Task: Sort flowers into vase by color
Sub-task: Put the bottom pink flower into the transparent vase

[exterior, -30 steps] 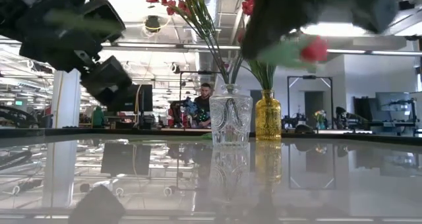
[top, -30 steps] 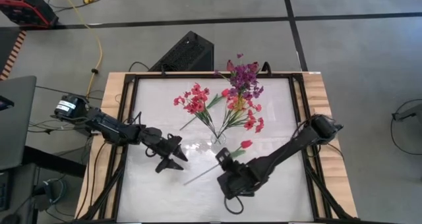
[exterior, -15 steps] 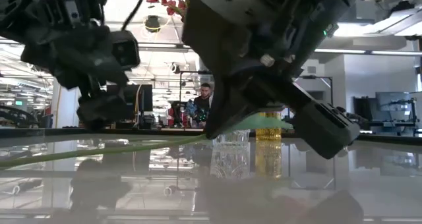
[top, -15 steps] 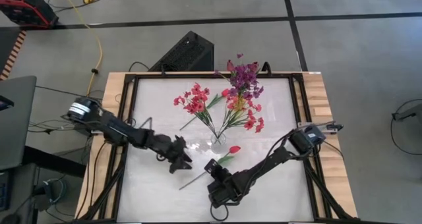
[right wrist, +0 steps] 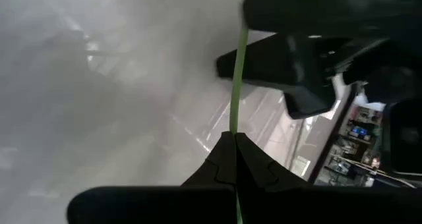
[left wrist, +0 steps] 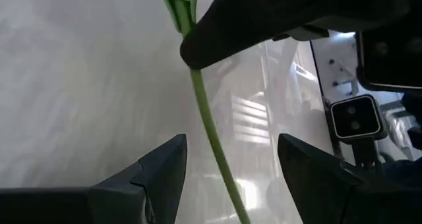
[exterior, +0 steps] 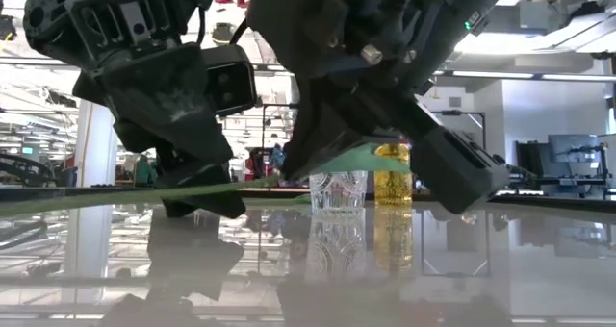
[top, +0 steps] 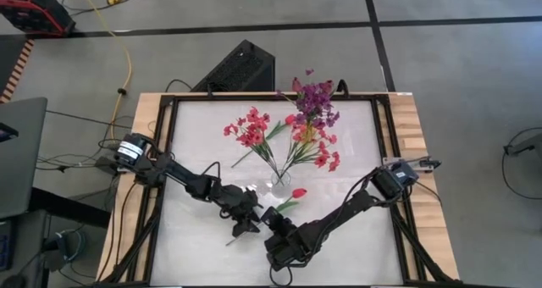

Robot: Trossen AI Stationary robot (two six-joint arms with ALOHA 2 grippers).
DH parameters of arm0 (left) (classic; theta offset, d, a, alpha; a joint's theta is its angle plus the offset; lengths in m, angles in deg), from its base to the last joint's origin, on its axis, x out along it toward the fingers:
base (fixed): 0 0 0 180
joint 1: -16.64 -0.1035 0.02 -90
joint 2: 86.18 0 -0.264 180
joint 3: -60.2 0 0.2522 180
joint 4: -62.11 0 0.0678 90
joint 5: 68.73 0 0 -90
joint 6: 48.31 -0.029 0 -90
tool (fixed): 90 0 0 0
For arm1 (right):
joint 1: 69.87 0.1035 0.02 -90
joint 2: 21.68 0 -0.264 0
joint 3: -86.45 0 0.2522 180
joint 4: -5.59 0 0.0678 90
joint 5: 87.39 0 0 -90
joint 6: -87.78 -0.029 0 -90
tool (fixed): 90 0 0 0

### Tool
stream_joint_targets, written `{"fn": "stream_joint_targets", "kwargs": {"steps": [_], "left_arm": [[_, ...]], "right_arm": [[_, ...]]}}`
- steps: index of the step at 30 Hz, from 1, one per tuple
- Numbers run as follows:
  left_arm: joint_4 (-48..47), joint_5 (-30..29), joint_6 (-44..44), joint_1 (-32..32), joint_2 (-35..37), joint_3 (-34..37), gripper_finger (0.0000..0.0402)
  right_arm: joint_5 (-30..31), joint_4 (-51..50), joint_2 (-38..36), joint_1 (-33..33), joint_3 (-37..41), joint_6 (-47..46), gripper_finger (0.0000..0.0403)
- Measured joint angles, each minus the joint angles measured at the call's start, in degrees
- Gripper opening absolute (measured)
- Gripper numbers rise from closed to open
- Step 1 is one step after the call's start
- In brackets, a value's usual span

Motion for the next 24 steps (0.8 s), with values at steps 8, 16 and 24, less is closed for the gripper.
{"fn": "stream_joint_targets", "kwargs": {"steps": [8, 16, 24], "left_arm": [[-0.5, 1.0, -1.3, 0.0, -0.1, 0.0, 0.0217], [-1.4, 3.0, -2.7, -0.1, -0.2, -0.1, 0.0055], [-1.2, 2.5, -4.7, 0.2, -0.2, 0.0, 0.0003]], "right_arm": [[0.6, 0.6, 0.0, 0.1, 0.0, 1.0, 0.0019], [0.7, 3.2, 0.0, 0.1, 0.0, 1.1, 0.0040], [1.5, 3.6, -0.1, 0.6, 0.0, 1.2, 0.0085]]}}
